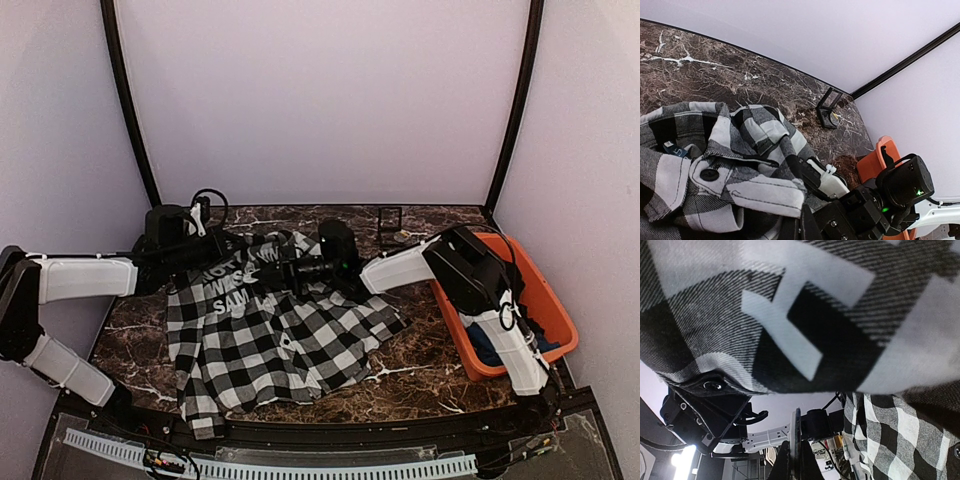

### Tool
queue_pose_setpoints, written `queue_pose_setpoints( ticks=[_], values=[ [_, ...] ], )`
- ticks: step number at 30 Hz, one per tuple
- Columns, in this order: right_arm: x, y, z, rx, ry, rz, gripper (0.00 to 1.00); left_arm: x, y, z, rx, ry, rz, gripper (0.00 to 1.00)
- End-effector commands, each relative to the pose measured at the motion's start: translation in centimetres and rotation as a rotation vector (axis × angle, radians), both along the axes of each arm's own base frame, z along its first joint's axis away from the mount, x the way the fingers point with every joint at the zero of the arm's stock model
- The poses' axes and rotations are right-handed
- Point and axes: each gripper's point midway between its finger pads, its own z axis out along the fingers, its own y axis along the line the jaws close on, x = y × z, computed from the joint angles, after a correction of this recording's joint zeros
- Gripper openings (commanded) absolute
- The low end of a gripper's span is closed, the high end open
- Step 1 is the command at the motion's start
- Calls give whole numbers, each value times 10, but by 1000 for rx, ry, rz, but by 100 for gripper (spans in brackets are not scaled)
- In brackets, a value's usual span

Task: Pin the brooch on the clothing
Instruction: Pick up the flattened clothing from the center of the board, then cross the brooch on the flattened clothing.

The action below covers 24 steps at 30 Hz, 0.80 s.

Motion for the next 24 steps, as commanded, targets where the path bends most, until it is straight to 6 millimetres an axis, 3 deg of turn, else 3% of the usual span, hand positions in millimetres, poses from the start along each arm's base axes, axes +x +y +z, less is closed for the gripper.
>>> queue_pose_setpoints(
  ticks=[1, 7, 13, 24],
  values=[
    [5, 7, 20, 86, -28, -17, 0, -10, 1, 12, -20, -47, -11, 1],
    [9, 7, 30, 120, -24, -38, 0, -18, 3, 14, -1, -67, -11, 1],
    [10, 7, 27, 118, -14, -43, 0, -22, 6, 16, -13, -87, -2, 1],
    [7, 10, 29, 108, -31, -13, 0, -35, -11, 35, -50, -150, -124, 1]
  ],
)
